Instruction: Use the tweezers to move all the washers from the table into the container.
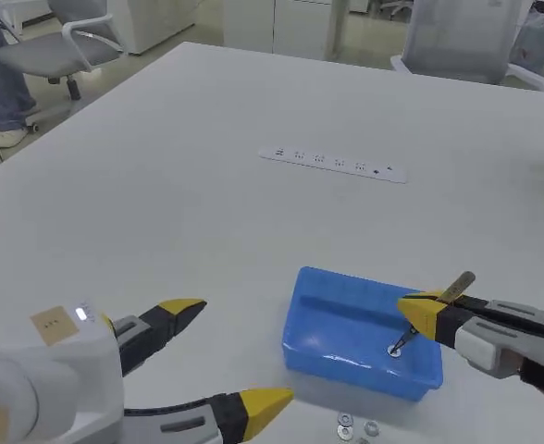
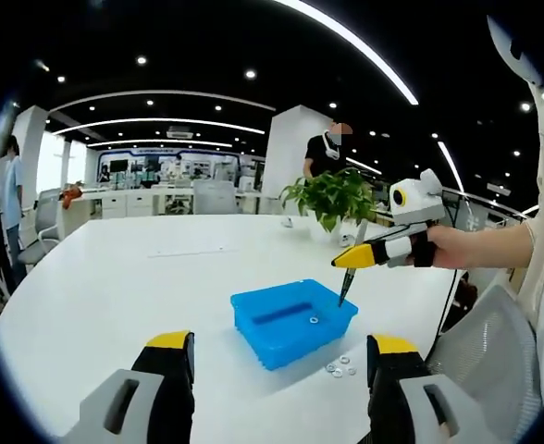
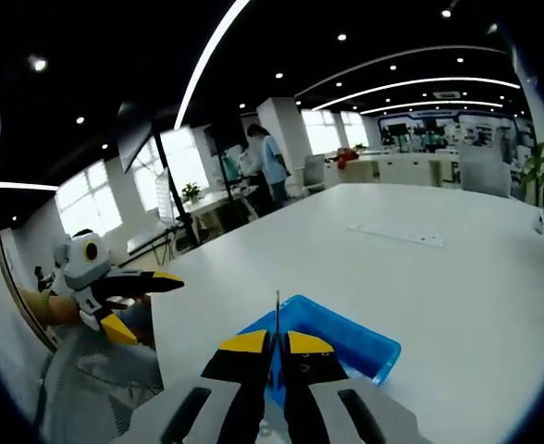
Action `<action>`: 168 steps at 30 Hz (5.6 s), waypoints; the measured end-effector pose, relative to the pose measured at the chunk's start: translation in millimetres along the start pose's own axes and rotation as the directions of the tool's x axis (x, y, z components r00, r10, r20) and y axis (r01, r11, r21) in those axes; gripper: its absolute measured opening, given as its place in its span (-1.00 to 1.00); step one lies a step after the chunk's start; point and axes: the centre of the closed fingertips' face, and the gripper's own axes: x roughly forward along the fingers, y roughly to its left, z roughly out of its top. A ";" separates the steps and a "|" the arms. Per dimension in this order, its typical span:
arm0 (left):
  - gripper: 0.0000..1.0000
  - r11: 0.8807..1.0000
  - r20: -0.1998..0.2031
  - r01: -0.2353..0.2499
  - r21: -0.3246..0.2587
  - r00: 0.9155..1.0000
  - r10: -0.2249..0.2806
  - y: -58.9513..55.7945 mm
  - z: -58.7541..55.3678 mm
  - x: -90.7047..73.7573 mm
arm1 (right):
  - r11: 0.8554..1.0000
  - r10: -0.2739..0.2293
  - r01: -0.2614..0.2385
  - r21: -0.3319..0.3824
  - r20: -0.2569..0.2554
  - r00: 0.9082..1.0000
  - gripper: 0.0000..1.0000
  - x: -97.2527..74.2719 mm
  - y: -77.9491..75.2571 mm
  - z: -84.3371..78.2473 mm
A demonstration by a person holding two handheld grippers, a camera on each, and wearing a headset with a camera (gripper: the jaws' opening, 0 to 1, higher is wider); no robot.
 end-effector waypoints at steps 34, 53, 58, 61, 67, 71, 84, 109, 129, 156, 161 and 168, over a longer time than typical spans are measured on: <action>0.97 0.999 -0.034 -0.037 0.028 0.999 0.038 7.4 -6.9 1.6 | 0.990 0.057 -0.040 0.133 -0.124 0.991 -0.95 19.3 25.0 -88.8; 0.97 0.999 -0.038 -0.025 0.026 0.999 0.026 4.9 -7.8 2.3 | 0.880 0.053 -0.205 -0.428 -0.341 0.938 -0.92 20.7 64.1 -118.4; 0.95 0.999 -0.037 -0.023 0.027 0.999 0.024 4.5 -7.6 2.4 | 0.884 0.036 -0.175 -0.434 -0.311 0.950 -0.95 25.1 61.7 -114.1; 0.94 0.999 -0.033 -0.021 0.024 0.999 0.022 4.3 -6.9 2.1 | 0.945 0.042 -0.130 -0.299 -0.283 0.958 -0.99 27.9 53.1 -108.1; 0.93 1.000 -0.029 -0.023 0.020 0.999 0.024 4.9 -6.3 1.5 | 0.997 0.063 -0.053 0.061 -0.187 0.980 -0.99 25.7 32.4 -102.7; 0.93 1.000 -0.026 -0.024 0.016 0.999 0.025 5.3 -6.0 1.2 | 0.997 0.067 -0.057 0.057 -0.194 0.979 -0.99 20.5 30.8 -104.1; 0.92 1.000 -0.030 -0.014 0.011 0.999 0.015 4.0 -7.0 1.5 | 0.997 0.074 -0.065 0.050 -0.191 0.979 -0.93 25.8 34.7 -101.1; 0.91 1.000 -0.036 -0.005 0.013 0.999 0.006 2.5 -8.2 2.0 | 0.996 0.079 -0.073 0.043 -0.168 0.983 -0.93 25.3 33.4 -102.1; 0.91 1.000 -0.036 -0.005 0.017 0.999 0.006 2.3 -7.8 1.4 | 0.910 0.118 -0.244 -0.334 -0.354 0.928 -0.93 25.0 74.7 -124.0; 0.91 1.000 -0.027 -0.009 0.017 1.000 0.009 2.5 -5.9 1.2 | 0.993 0.114 -0.111 0.028 -0.161 0.980 -0.95 11.9 28.2 -48.9; 0.90 1.000 -0.027 -0.010 0.016 1.000 0.010 2.5 -5.9 0.7 | 0.992 0.121 -0.114 0.059 -0.126 0.985 -0.95 12.0 21.0 -31.7; 0.90 1.000 -0.019 -0.015 0.013 1.000 0.016 3.7 -4.9 0.1 | 0.993 0.089 -0.082 0.081 -0.083 0.993 -0.94 19.6 0.2 -13.8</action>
